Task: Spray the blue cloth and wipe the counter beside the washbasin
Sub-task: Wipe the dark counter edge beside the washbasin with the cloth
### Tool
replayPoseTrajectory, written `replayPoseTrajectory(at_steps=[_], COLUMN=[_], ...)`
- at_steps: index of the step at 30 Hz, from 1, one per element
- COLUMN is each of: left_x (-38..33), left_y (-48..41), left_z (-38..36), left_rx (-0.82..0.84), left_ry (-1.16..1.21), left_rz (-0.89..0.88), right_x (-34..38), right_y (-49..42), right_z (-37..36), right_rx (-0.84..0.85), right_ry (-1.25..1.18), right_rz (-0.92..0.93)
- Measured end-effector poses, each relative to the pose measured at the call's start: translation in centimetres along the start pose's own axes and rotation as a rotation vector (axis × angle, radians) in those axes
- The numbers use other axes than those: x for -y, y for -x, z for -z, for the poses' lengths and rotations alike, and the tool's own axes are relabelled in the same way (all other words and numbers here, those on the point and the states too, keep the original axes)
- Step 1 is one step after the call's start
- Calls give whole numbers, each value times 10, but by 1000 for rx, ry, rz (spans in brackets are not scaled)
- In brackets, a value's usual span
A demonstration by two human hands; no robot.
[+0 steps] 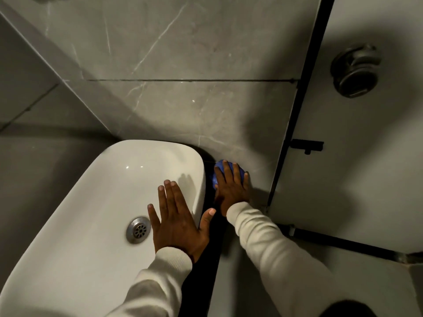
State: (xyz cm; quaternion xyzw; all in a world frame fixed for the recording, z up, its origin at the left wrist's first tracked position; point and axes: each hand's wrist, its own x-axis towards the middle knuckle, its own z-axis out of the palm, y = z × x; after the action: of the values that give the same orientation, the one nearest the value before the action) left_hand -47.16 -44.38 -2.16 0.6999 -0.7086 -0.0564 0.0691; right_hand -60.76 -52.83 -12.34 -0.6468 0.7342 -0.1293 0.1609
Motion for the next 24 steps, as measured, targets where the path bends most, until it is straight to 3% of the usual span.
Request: replayPoseTrajectory(at_steps=[6,13,16,19,24], left_x=[-3,-10,-8,-5,-8], left_y=[-4,-12,-16,-9,-20], left_z=[2,6,10,3,3], left_rx=[63,110,128,165,118], left_ry=[14,20,43,-44,-49], left_rz=[-2,-6,27,32,10], right_x=[2,9,11,2,8], right_y=[16,-34,-49,-30,-15], right_z=[-9,14,18,-7,-7], right_rx=[-46,142,109,63,-35], right_ry=[-31,48,120,23,-59], right_rz=[97,295,379,343,117])
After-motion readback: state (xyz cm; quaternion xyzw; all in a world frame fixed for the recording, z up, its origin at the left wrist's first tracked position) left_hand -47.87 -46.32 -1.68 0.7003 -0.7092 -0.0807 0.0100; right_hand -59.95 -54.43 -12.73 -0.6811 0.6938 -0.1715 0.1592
